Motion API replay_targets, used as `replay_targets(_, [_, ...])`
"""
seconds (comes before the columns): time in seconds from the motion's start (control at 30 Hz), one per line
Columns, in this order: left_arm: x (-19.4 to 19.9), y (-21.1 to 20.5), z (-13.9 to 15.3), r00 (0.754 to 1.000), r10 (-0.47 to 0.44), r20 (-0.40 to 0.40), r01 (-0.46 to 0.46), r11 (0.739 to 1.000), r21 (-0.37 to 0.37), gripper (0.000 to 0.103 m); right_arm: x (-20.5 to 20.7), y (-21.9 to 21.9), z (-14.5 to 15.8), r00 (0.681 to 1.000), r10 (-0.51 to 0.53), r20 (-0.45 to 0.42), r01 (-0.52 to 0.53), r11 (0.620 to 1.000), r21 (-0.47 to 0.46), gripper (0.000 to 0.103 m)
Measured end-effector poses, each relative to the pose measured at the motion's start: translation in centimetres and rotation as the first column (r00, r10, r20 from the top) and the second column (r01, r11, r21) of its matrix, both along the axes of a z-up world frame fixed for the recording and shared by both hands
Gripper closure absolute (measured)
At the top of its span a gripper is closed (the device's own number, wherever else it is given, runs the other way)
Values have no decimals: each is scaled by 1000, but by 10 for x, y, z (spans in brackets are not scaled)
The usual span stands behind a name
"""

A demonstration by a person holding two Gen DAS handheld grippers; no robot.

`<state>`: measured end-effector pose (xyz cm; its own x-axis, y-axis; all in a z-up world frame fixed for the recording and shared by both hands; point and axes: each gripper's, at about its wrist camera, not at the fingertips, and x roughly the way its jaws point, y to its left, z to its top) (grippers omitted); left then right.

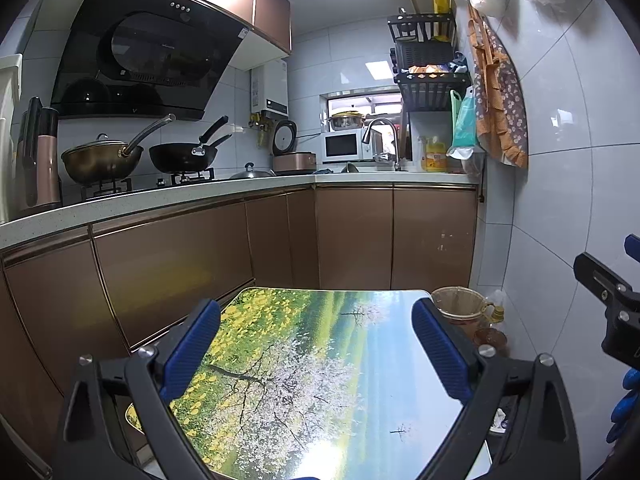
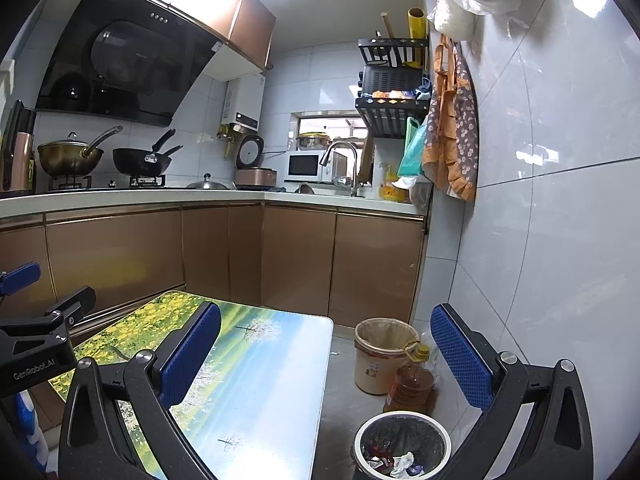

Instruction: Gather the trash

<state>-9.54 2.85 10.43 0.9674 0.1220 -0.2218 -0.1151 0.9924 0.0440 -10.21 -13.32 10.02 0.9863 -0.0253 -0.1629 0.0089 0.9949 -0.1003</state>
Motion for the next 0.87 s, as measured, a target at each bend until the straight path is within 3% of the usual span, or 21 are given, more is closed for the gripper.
replay_targets(0.87, [-3, -4, 0, 1000, -21, -11, 21, 999, -27, 6, -3, -3, -2, 1000, -5, -9, 5, 1000, 2, 0])
